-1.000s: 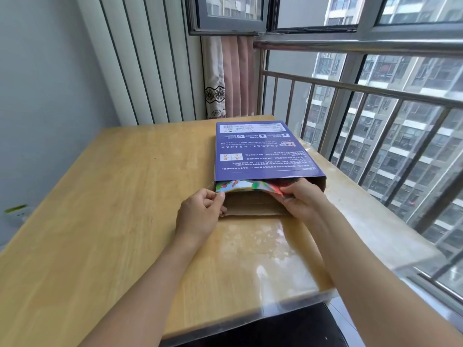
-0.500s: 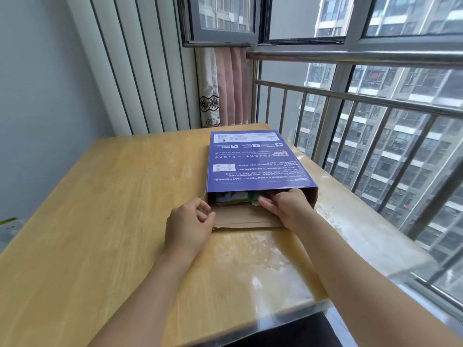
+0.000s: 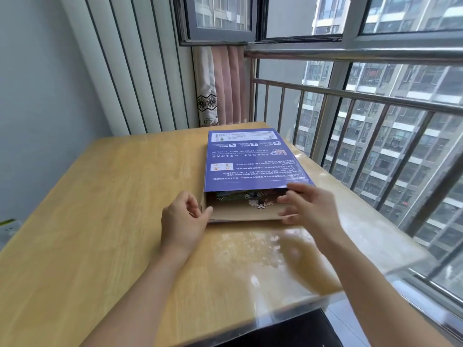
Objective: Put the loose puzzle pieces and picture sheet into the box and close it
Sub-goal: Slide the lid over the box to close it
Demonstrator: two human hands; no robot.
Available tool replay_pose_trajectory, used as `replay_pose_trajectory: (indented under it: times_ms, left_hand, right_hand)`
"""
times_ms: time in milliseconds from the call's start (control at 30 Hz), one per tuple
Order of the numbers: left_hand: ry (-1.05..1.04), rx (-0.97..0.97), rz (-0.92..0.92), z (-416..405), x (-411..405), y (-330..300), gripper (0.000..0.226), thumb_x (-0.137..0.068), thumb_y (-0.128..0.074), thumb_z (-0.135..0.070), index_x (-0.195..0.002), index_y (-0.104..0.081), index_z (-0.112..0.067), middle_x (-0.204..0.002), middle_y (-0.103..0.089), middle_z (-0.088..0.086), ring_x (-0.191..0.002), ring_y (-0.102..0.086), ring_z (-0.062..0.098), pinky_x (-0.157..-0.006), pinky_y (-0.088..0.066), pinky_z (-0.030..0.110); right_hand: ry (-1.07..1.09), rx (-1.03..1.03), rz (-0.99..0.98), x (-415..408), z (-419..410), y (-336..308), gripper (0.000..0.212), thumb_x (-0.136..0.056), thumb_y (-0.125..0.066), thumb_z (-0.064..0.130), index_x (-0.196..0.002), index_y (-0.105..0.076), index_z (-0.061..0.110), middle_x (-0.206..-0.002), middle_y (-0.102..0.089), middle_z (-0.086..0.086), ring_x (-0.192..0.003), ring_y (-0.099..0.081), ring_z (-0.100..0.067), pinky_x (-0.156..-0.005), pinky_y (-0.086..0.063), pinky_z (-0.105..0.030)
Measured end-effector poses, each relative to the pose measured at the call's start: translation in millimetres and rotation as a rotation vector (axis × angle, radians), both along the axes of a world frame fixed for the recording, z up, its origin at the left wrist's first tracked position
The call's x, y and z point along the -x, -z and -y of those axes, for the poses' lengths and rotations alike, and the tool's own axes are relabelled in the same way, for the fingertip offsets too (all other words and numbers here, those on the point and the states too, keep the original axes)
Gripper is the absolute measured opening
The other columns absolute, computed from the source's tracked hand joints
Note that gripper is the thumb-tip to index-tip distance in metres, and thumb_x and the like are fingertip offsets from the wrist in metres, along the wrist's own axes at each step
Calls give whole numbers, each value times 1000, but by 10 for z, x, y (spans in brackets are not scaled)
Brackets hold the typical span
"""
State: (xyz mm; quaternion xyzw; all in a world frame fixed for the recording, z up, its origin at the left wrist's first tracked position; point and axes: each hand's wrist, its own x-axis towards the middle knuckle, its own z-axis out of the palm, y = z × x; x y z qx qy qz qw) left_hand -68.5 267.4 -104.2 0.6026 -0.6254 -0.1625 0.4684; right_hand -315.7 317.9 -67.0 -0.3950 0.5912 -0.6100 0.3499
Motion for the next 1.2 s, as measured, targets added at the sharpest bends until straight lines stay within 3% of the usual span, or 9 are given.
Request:
replay_pose_trajectory:
  times_ms: [133, 233, 367, 567, 700, 833, 933, 1033, 1200]
  left_hand:
    - [0, -59, -16, 114, -45, -32, 52, -75, -84, -31, -116, -53, -21, -78, -63, -10, -71, -65, 14, -71, -53, 31]
    - [60, -95, 38, 140, -29, -48, 40, -86, -72, -24, -125, -61, -20, -80, -62, -13, -74, -63, 11, -76, -50, 28]
    - [-9, -25, 142, 153, -135, -63, 37, -87, -60, -8, -57, -43, -23, -50, -41, -8, -50, -39, 13, -48, -31, 28]
    - [-120, -81, 18, 153, -547, -107, 9, -71, -71, -10, -70, -63, -14, -59, -64, 0, -61, -61, 23, -58, -47, 29]
    - [88, -259, -210, 151, -637, -142, 46, -68, -82, -11, -104, -56, -24, -70, -72, -3, -67, -71, 20, -70, -58, 35]
    - [71, -237, -199, 175, -665, -158, 43, -72, -82, -9, -108, -59, -18, -68, -72, -4, -61, -70, 18, -67, -58, 33]
    - [53, -206, -177, 181, -643, -109, 39, -72, -83, -13, -100, -58, -24, -66, -72, -5, -63, -71, 18, -69, -59, 35]
    - [34, -163, -150, 194, -631, -69, 39, -72, -85, -18, -97, -57, -27, -64, -71, -9, -60, -68, 12, -64, -52, 27]
    - [4, -117, -114, 212, -622, -36, 39, -72, -88, -27, -99, -59, -25, -60, -68, -6, -55, -64, 9, -60, -46, 24]
  right_hand:
    - [332, 20, -782, 457, 83, -13, 43, -84, -69, 19, -127, -64, 18, -122, -69, 0, -107, -65, -21, -96, -52, -42]
    - [33, -211, -635, 548, 241, 49, 67, -81, -67, 13, -145, -48, 20, -142, -57, -3, -121, -55, -22, -100, -46, -34]
    - [-174, -103, -649, 466, 259, 125, 62, -79, -61, 0, -132, -58, 33, -112, -71, 7, -94, -63, -12, -74, -47, -21]
    - [-562, -13, -518, 337, 278, 103, 74, -84, -71, -5, -140, -49, 40, -122, -70, 13, -112, -66, -8, -95, -53, -27]
    - [-595, -25, -405, 266, 334, 168, 76, -86, -68, -10, -147, -46, 30, -116, -67, -16, -106, -64, -13, -101, -52, -47]
    - [-30, 232, -835, 54, 289, 236, 59, -78, -84, 20, -131, -58, 20, -127, -54, -1, -117, -54, -18, -98, -52, -46]
    - [-297, 534, -1008, -332, 168, 69, 18, -92, -68, 21, -109, -71, 16, -110, -68, 2, -102, -64, -19, -86, -54, -41]
    - [-710, 311, -1237, -715, 180, 86, 34, -100, -48, 45, -110, -68, 20, -110, -71, 5, -105, -63, -19, -84, -52, -42]
    - [-634, -83, -1318, -753, 412, 122, 66, -97, -32, 69, -140, -52, 23, -144, -54, 0, -132, -49, -22, -103, -44, -41]
